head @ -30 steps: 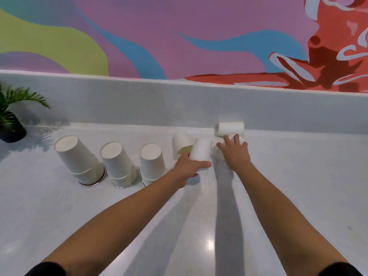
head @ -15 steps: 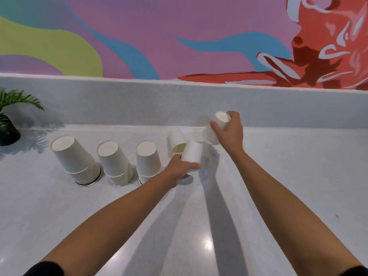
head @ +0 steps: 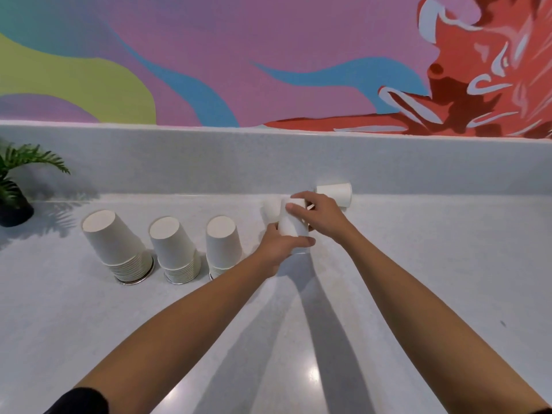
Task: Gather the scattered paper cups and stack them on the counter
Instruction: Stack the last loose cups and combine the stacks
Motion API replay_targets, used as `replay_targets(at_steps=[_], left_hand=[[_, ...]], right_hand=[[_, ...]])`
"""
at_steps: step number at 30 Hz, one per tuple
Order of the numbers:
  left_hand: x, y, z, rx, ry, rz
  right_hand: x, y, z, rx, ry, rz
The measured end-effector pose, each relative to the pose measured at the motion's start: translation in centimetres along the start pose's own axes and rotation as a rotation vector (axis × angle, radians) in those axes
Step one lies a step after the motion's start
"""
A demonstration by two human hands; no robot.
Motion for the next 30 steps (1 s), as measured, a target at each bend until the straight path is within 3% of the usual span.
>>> replay_targets(at_steps=[3,6,9,12,15,24,30], left_hand=[[-0.5,0.1,-0.3,-0.011,0.028,0.055],[-0.9,0.5,-0.3,0.016,0.015,0.066],[-1.0,0.5,0.3,0.039,0.032,0.087],[-0.9,0.6,0.8,0.037,0.073,0.096],[-0.9,0.9,1.2,0.026,0.081,0.101],[-0.5,2.1,1.1,0.019,0.09,0.085],[-0.3,2.0,0.7,0.023,0.102,0.061]], right_hand=[[-0.3,0.1,0.8,0.028,0.111,-0.044],[-2.2,0.9,2.5,0.06,0.115,0.102],[-3.8,2.5,4.5,0.045,-0.322,0.212],[-3.9,4.4,6.6,0.112,-0.731,0.14],[-3.9,5.8,8.0,0.162,-0.936,0.086],[-2.7,9.4,9.9,0.166,-1.122,0.009],[-1.4,8.7,11.7,0.234,-1.076,-0.075]])
Point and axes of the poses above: each hand's wrist, its own y-axis towards the middle knuckle, its own x-axis out of the palm, z = x × y, the point moved 8 cm from there along y, towards the middle knuckle, and after that the axes turned 4 degrees about -y, right-handed, at the moved point
